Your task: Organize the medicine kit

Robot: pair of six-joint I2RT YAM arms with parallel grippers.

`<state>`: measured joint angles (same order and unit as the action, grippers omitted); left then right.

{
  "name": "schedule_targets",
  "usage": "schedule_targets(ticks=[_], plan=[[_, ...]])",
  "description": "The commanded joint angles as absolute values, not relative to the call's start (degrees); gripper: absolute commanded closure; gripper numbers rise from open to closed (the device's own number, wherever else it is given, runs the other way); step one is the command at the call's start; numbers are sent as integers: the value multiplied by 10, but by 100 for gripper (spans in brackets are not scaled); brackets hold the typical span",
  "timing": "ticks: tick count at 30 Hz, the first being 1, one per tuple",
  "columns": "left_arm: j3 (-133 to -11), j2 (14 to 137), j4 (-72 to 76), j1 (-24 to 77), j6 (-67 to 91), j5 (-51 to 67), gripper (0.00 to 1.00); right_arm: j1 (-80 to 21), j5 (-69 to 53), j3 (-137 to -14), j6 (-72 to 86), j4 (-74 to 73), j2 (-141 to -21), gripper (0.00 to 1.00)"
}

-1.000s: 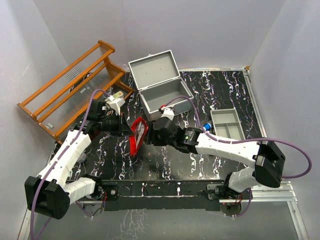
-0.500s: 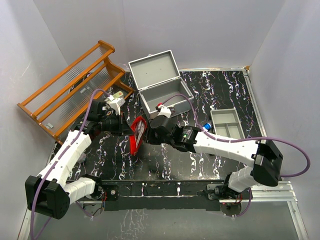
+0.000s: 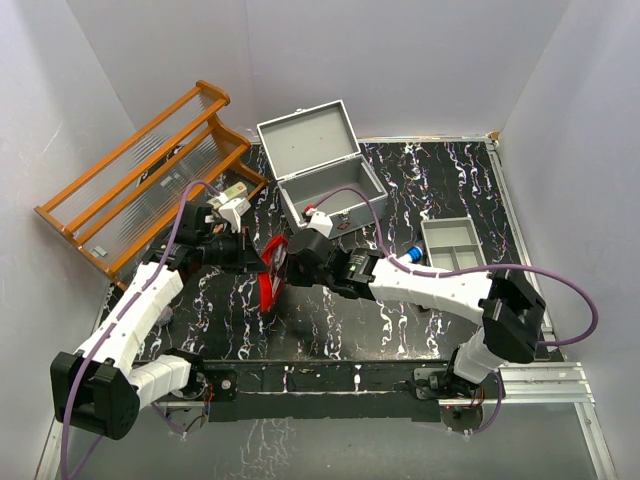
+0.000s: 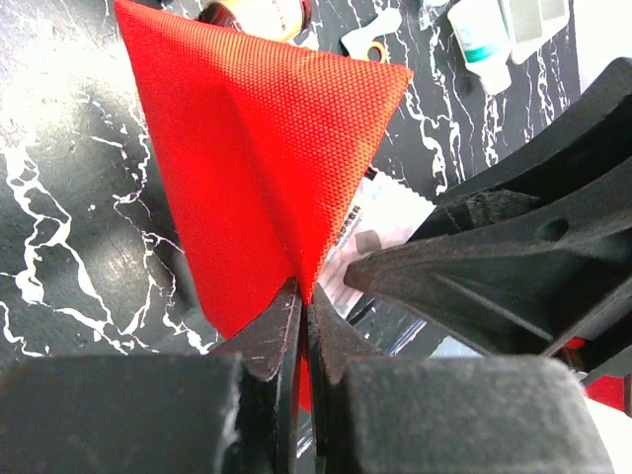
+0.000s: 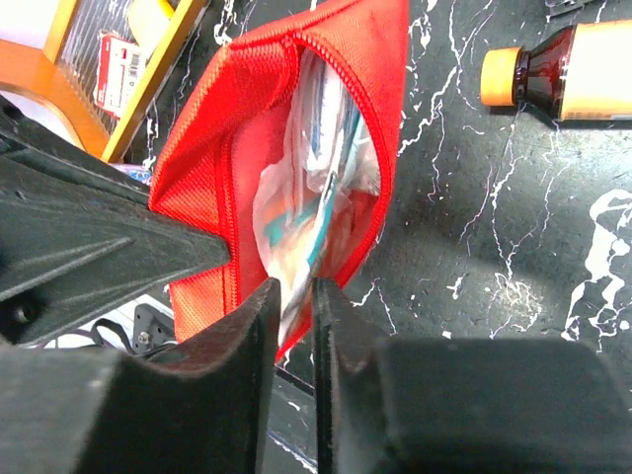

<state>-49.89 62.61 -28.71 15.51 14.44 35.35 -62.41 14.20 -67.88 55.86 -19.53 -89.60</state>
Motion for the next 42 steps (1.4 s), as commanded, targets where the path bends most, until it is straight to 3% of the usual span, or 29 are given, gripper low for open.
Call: schedule_targets(ticks=[1,5,10,17,21,25,32,42], plan=[[-493,602,-274,157,136,374,100,-626,168,-715,569,-191,-894,88],[-493,599,-272,157,134,378,100,-626,178,-729,576,-217,-894,90],[-492,595,-271,157,135,377,100,-626,183,-737,580,-231,-892,80],[-492,590,-268,157,138,383,100,-626,173,-748,579,-238,-922,78],[-488,583,-264,157,136,388,100,-626,167,-750,580,-240,-931,82],[-479,567,-245,157,133,390,100,-622,133,-753,574,-252,-930,100],[-466,535,-219,157,119,398,100,-591,-31,-767,558,-302,-938,100],[-452,505,-199,157,108,401,100,-588,-36,-804,557,-331,-976,100]])
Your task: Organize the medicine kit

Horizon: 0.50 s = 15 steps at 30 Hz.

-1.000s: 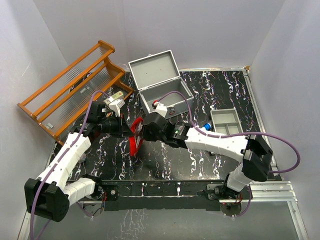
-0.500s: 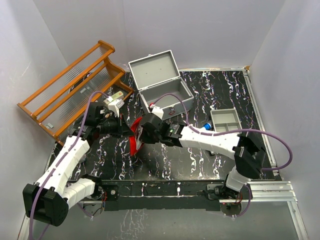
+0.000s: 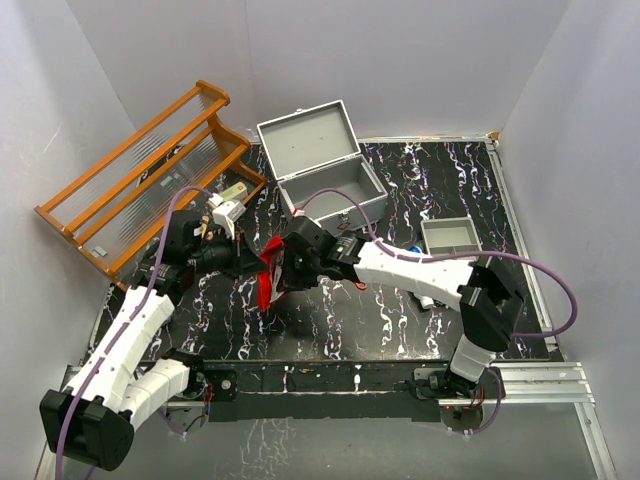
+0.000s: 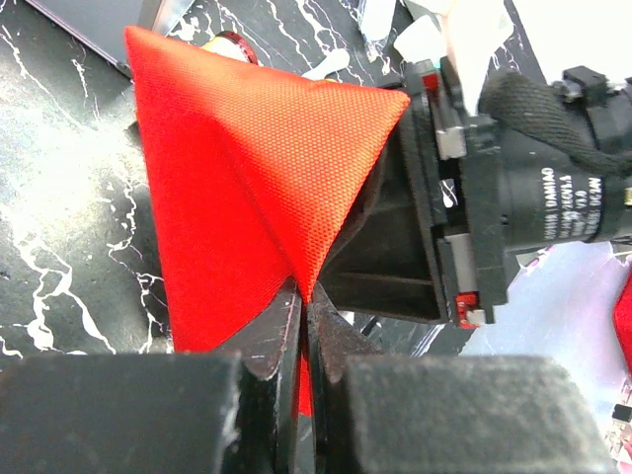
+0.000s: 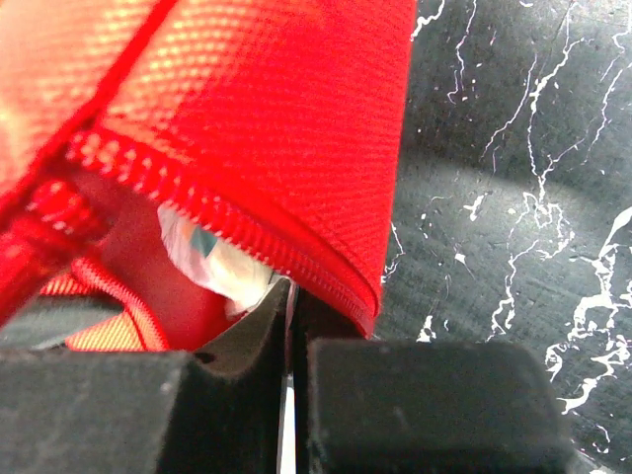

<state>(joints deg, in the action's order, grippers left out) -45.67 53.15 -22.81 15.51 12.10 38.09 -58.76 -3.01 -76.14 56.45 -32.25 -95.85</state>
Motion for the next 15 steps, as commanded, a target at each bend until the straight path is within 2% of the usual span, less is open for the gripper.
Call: schedule_targets(ticks=[1,9,12,15], plan=[[-452,503,-198,157,110,401,100,-588,-31,-813,556,-330,-983,100],[-469,528,-221,157,126,428,100,-589,42,-825,579,-290,-1001,98],[-472,537,-230,157,128,426,100,-588,49,-795,588,-240,-972,88],[-470,536,-231,156,126,414,100,-588,55,-794,592,-251,-962,78]])
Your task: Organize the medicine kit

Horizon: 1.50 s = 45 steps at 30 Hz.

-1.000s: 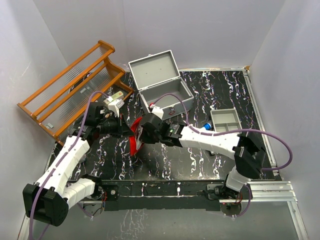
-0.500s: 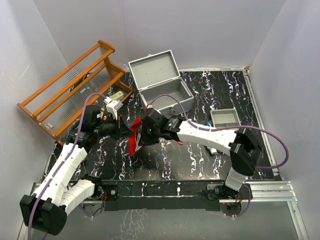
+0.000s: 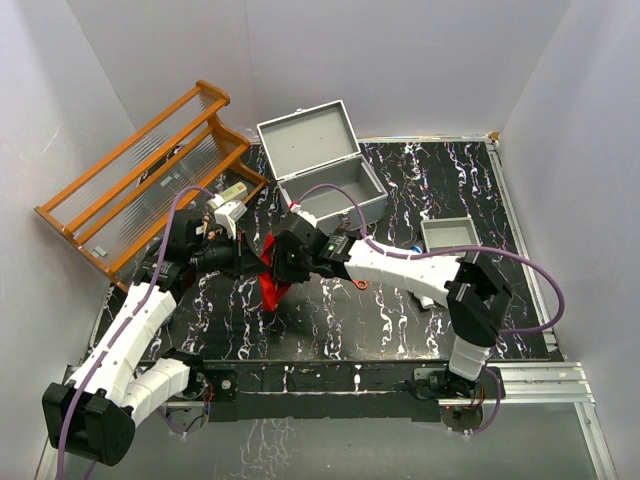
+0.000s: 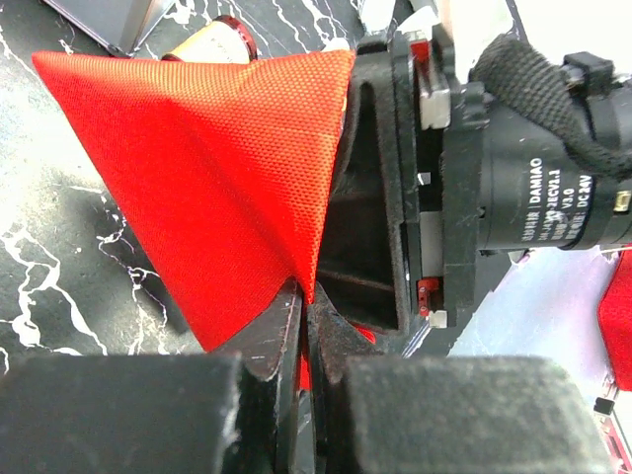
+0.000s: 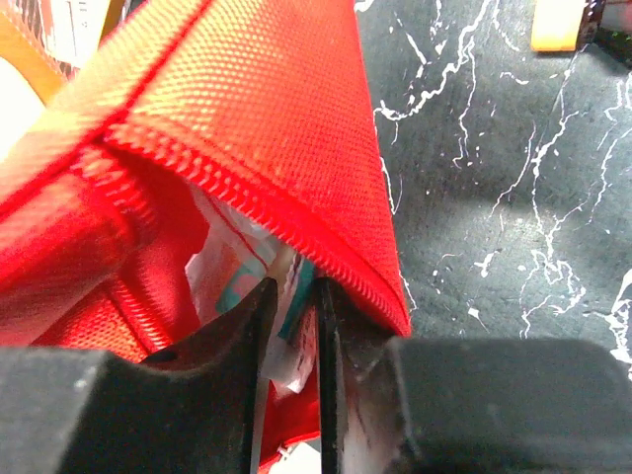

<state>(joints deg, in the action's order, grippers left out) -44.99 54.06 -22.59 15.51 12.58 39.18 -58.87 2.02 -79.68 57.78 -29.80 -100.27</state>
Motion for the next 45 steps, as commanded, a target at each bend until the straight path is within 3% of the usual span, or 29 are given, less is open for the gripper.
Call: schedule_targets(ticks=[1,8,13,23,30,45], plan=[[-470,535,-230,157,125,410,100,-589,60,-790,593,-256,-955,76],[-469,545,-227,157,125,388,100,-588,82,-744,593,-269,-880,69],[-470,550,-219,157,131,385,100,-588,77,-729,592,-272,-877,69],[-468,553,-217,157,137,384,100,-589,40,-731,575,-261,-906,77],[-466,553,-217,157,133,406,100,-590,52,-735,573,-249,-925,100],[-459,542,-212,157,141,471,100,-584,38,-730,575,-221,-944,100]])
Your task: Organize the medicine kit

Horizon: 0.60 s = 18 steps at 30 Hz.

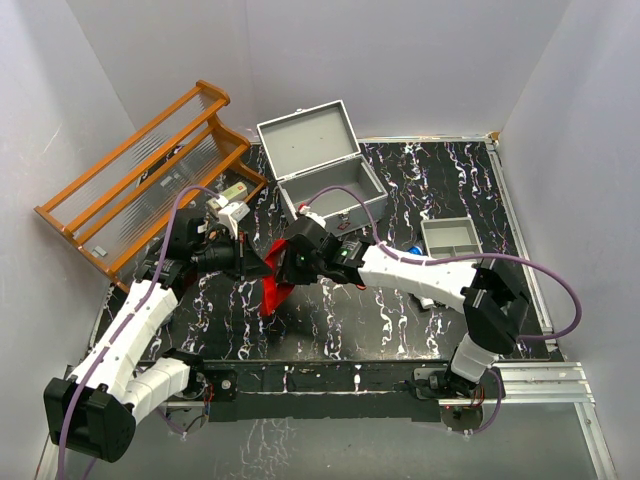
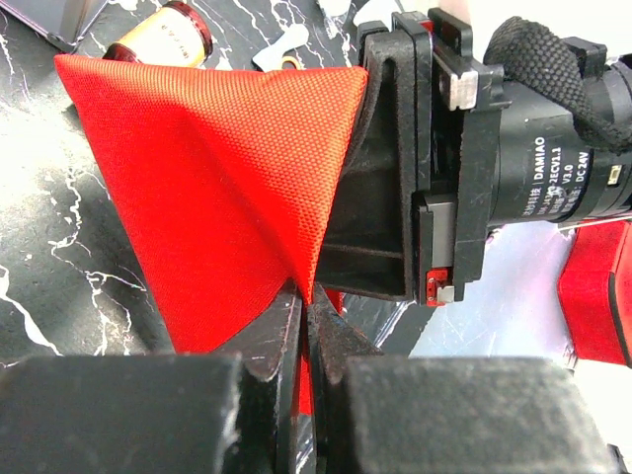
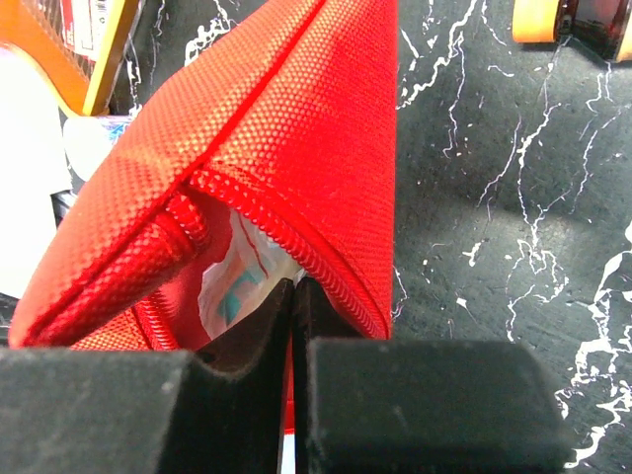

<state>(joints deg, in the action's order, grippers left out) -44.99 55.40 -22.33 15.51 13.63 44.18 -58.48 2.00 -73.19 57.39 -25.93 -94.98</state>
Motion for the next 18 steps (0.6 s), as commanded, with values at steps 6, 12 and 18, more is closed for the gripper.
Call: schedule_targets(ticks=[6,12,18], plan=[[-472,554,-234,157,143,427,100,-584,54,-716,577,-227,-897,80],[-475,573,-245,157,154,397,100,-582,55,-668,557,-206,-806,64],[-475,594,-246,156,194,386,100,-560,92,-616,537,-217,-734,59]])
